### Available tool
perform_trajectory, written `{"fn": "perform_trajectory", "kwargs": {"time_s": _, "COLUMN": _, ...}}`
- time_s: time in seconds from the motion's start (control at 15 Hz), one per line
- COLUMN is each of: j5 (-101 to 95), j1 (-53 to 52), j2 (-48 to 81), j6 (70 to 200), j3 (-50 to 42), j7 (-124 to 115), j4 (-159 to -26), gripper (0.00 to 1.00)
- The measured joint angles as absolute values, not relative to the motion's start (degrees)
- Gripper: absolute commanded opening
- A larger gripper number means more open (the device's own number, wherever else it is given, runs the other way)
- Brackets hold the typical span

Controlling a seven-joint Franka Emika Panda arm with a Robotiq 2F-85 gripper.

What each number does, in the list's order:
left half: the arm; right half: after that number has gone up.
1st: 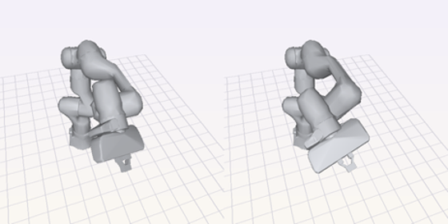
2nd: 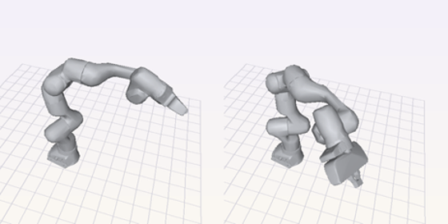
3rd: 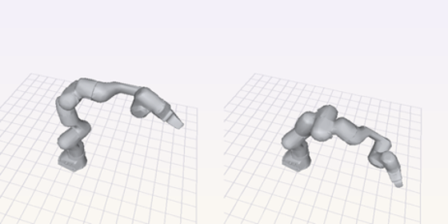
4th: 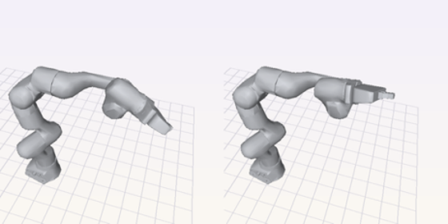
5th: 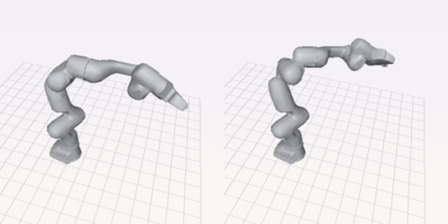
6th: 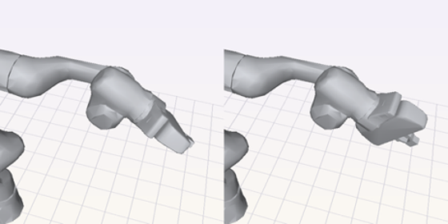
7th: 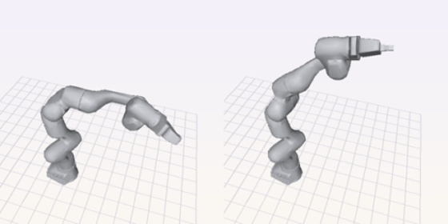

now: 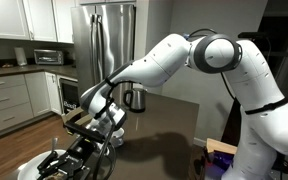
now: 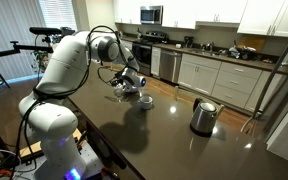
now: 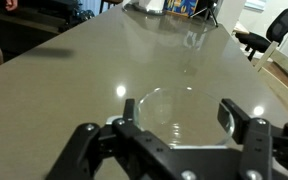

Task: Pour the cereal in the glass into the bowl then pour the cereal in the mug into the bowl.

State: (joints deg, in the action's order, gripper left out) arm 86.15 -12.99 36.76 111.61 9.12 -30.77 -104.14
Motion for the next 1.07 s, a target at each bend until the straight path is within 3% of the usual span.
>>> {"fn": "perform_trajectory", "kwargs": {"time_s": 1.07, "j5": 85.58, "j1": -16.88, "j2": 41.99, "j6": 111.45, "j3": 10.07, "j7": -35.49, "j4": -101.91, "gripper": 0.6}}
